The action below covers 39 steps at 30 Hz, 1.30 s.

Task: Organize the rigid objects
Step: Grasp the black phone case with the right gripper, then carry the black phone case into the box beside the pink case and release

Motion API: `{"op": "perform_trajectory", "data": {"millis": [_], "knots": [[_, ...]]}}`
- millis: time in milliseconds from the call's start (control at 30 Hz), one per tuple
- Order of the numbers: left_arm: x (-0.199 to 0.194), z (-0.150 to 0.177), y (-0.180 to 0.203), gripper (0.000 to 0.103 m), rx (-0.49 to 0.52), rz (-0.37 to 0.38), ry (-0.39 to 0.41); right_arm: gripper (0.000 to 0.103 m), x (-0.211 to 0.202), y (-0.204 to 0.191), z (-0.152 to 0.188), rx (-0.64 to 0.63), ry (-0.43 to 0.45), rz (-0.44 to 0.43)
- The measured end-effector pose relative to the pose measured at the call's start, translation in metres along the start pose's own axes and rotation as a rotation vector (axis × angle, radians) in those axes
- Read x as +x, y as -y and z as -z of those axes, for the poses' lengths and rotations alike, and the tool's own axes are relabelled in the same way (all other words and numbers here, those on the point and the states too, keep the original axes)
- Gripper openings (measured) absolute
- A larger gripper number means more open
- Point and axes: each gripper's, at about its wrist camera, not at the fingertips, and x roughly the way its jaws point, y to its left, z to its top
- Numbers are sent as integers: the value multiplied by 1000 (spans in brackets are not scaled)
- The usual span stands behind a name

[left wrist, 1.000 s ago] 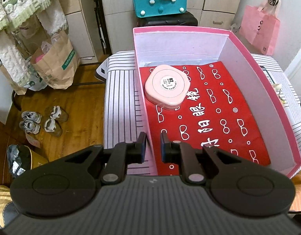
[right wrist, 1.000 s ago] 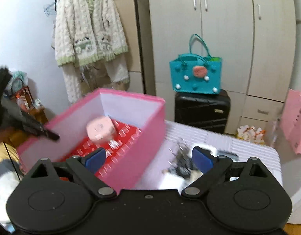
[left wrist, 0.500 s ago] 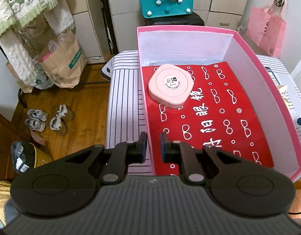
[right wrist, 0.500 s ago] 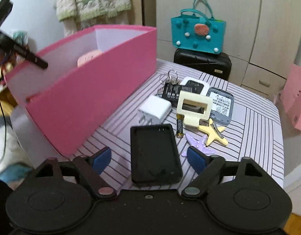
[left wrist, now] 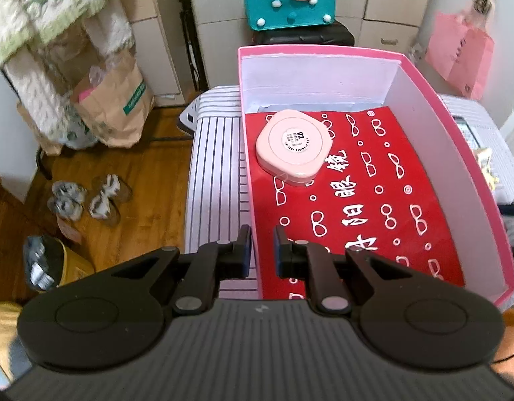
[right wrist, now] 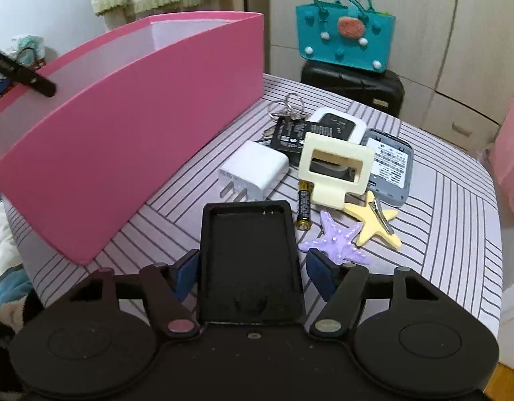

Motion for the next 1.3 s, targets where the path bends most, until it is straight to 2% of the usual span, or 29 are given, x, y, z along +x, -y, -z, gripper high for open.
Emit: {"op": "perform_trajectory", "data": {"millis": [67, 100, 233, 433, 667, 900, 1067, 1167, 1300], "knots": [[0, 0, -1, 8, 13, -6, 1, 71, 1, -1, -3, 4, -10, 6], [0, 0, -3, 8, 5, -1, -6, 66, 1, -2, -3, 10, -10, 3], [2, -2, -5, 6, -11, 8, -13, 66, -5, -7, -4, 26, 11, 55], [3, -4, -4, 5, 3, 4, -3, 66, -28, -5, -9, 107, 59, 61], [2, -6, -6, 5, 18, 9, 9, 66, -62, -3, -29, 161, 120, -15], [4, -11, -10, 6, 9, 32, 1, 66, -85, -21, -81, 107, 203, -139], [6, -13, -14, 6, -6, 56, 3, 66, -68, -55, -121, 13, 222, -200], [6, -12, -15, 7, -4, 67, 5, 66, -46, -74, -145, -47, 204, -174], [5, -11, -22, 8, -19, 96, 10, 66, -10, -89, -174, -95, 140, -122]]}}
